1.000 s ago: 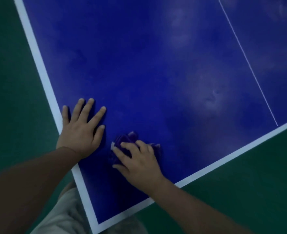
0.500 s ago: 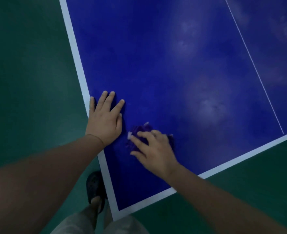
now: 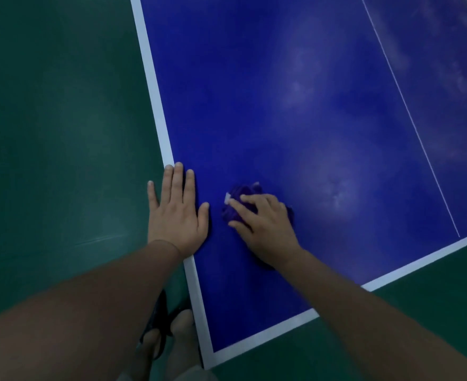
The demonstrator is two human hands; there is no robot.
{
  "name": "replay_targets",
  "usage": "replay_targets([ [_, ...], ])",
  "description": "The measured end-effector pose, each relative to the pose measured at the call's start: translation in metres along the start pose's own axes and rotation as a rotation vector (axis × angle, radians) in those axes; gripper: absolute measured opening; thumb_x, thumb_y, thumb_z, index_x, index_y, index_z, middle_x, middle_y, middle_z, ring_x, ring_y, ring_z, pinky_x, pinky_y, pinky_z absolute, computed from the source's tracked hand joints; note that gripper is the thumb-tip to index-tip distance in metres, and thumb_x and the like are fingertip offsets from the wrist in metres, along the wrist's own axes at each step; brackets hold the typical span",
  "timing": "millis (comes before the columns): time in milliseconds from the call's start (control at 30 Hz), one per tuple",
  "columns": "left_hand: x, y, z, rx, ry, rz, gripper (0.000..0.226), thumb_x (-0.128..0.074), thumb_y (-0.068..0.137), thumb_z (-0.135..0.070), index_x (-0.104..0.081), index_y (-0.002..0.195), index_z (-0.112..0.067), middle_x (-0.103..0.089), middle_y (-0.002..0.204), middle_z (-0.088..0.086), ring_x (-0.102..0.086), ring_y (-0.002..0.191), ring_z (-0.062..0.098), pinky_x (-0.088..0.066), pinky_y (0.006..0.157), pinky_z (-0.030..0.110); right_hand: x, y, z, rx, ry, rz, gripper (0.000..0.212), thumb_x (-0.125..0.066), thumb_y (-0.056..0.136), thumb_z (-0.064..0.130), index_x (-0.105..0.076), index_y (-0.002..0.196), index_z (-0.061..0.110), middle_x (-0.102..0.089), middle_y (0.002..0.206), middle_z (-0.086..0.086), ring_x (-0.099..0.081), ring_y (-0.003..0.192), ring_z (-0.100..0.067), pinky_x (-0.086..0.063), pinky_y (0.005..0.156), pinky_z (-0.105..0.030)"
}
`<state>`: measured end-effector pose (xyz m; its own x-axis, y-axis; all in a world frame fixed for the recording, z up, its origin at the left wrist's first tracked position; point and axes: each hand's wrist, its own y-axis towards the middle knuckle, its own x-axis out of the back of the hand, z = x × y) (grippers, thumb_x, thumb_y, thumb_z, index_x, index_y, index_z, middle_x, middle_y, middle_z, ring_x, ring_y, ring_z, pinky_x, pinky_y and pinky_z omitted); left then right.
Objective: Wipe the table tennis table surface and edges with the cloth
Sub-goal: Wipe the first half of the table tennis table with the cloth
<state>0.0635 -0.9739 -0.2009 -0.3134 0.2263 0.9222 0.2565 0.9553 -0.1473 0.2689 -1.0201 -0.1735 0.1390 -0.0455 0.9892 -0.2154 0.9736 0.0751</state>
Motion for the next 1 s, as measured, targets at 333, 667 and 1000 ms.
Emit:
replay_targets([
  [333, -0.002, 0.001, 0.002, -0.047, -0.146, 0.007, 0.076, -0.029, 0.096, -0.043, -0.009, 0.161, -0.01, 0.004, 0.169, 0.012, 0.014, 0.154, 0.026, 0.0, 0.124, 0.055, -0.01, 0.065, 0.025, -0.254, 0.052, 0.01, 0.05, -0.043, 0.098, 0.053, -0.056, 0.141, 0.03, -0.055, 0.131, -0.001, -0.047, 0.117, -0.03, -0.042, 0.09, -0.047],
  [667, 0.001, -0.002, 0.023, -0.163, -0.103, 0.103, 0.077, -0.027, 0.101, -0.047, 0.005, 0.16, -0.009, 0.021, 0.166, 0.011, 0.027, 0.151, 0.024, 0.009, 0.123, 0.043, 0.005, -0.017, 0.041, -0.295, 0.004, 0.025, 0.049, -0.045, 0.097, 0.055, -0.06, 0.136, 0.029, -0.055, 0.129, -0.003, -0.05, 0.115, -0.03, -0.046, 0.087, -0.046],
  [1000, -0.016, -0.096, 0.029, -0.102, -0.229, 0.143, 0.073, -0.021, 0.103, -0.049, 0.006, 0.16, -0.015, 0.02, 0.166, 0.005, 0.023, 0.152, 0.016, -0.001, 0.126, 0.046, -0.005, -0.141, 0.128, -0.209, -0.014, 0.061, 0.047, -0.05, 0.093, 0.059, -0.066, 0.128, 0.032, -0.053, 0.127, 0.002, -0.05, 0.111, -0.031, -0.052, 0.08, -0.048],
])
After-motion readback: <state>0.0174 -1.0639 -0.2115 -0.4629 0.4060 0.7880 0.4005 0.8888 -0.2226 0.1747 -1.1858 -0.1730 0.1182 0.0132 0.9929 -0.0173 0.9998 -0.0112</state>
